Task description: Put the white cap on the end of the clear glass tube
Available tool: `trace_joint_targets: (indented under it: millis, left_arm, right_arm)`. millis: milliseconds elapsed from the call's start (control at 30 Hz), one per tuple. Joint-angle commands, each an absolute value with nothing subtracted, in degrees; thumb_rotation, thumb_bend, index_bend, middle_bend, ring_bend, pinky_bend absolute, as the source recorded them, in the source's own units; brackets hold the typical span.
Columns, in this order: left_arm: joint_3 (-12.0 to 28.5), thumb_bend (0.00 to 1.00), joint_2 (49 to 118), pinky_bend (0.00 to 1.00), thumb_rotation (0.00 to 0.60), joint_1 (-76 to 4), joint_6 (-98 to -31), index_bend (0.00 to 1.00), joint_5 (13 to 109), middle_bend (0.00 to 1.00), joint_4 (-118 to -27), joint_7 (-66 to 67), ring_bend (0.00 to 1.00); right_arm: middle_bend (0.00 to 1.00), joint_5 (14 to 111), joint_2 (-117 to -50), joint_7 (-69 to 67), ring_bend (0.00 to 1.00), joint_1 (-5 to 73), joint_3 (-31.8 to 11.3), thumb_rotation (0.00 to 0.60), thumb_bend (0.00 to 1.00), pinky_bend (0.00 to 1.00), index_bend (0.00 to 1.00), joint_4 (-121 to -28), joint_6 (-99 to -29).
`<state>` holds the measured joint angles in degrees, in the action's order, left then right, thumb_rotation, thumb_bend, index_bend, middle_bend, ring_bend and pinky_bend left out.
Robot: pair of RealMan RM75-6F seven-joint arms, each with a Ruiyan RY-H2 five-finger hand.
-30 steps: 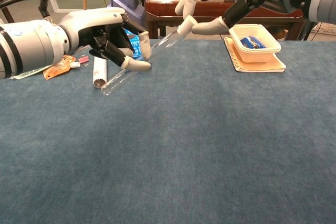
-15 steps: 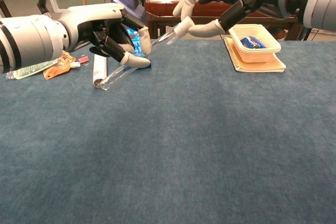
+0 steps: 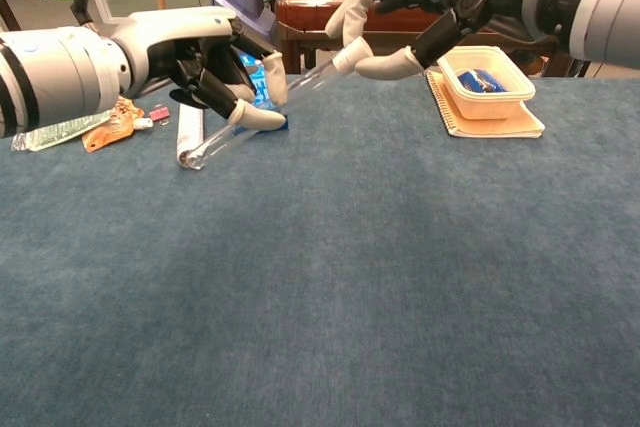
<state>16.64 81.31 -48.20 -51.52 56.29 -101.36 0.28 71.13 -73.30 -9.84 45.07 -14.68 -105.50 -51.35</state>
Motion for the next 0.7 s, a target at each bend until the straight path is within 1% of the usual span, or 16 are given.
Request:
trace_joint_targets:
  millis: [33,133,233,333,400,600,700]
  left_arm:
    - [16.6,0.22,81.3,1.00,0.600,-48.2,-51.6,0.65,56.2,1.00,-101.3,0.3,0.98]
    - [16.5,0.22,81.2,1.00,0.600,-48.3,-51.6,0.65,56.2,1.00,-101.3,0.4,0.98]
    - [16.5,0.22,81.1,1.00,0.600,-48.2,-51.7,0.65,56.1,1.00,-101.3,0.4,0.98]
    - [16.3,0.23,81.0,1.00,0.600,-48.2,-51.8,0.65,56.2,1.00,-101.3,0.4,0.98]
    - [16.3,0.22,80.9,1.00,0.600,-48.1,-51.9,0.65,56.3,1.00,-101.3,0.4,0.98]
    - [15.3,0.22,80.8,1.00,0.600,-47.8,-52.1,0.65,57.0,1.00,-100.8,0.9,0.98]
    - [13.9,0.22,81.1,1.00,0.600,-47.5,-52.3,0.65,58.0,1.00,-99.6,2.0,0.98]
  right_arm:
    - [0.20,71.2,-73.3,-9.5,0.01,45.3,-14.6,0.600,0.34,0.06,0.54,-105.3,-51.1]
    - [0.17,71.1,-73.5,-8.9,0.00,45.4,-14.5,0.600,0.21,0.06,0.44,-105.2,-51.2]
    - [0.15,71.0,-73.5,-8.4,0.00,45.4,-14.4,0.600,0.14,0.06,0.37,-105.3,-51.2]
    - [0.14,70.9,-73.6,-8.2,0.00,45.5,-14.4,0.600,0.08,0.06,0.32,-105.3,-51.2]
    - [0.13,70.9,-73.5,-8.3,0.00,45.4,-14.4,0.600,0.05,0.06,0.30,-105.4,-51.3]
    - [0.11,71.7,-72.5,-8.7,0.00,44.6,-14.4,0.600,0.04,0.06,0.21,-106.1,-52.4]
    - [0.11,72.3,-70.9,-8.7,0.00,43.6,-14.1,0.600,0.04,0.06,0.19,-106.9,-53.3]
